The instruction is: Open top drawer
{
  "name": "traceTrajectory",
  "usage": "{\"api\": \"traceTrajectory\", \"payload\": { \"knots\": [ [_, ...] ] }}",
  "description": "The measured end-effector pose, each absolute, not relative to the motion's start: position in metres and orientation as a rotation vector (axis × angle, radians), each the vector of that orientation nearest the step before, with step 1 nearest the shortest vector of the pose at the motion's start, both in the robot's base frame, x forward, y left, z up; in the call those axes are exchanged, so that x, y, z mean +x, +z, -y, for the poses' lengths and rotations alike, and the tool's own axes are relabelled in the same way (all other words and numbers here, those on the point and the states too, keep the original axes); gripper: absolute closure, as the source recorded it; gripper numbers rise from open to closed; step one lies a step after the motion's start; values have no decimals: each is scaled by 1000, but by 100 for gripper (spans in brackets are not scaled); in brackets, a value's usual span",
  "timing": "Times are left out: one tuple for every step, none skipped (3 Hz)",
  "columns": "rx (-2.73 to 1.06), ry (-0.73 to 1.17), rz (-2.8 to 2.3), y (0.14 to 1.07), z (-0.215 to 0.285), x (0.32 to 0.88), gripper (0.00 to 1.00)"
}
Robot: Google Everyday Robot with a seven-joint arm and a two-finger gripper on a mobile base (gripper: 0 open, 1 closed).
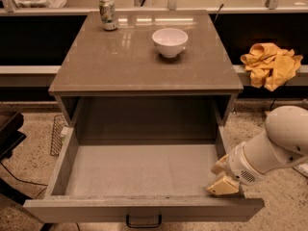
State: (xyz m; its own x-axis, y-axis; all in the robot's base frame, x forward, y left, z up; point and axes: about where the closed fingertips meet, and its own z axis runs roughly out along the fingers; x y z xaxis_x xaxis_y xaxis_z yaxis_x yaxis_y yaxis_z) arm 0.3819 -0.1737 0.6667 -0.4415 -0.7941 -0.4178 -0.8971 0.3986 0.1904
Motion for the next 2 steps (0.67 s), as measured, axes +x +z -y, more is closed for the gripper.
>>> {"api": "traceTrajectory", "payload": {
  "knots": [
    [-1489, 570, -2397, 667, 173, 382, 0],
    [-1489, 570, -2397, 667, 173, 382, 0]
  ]
}}
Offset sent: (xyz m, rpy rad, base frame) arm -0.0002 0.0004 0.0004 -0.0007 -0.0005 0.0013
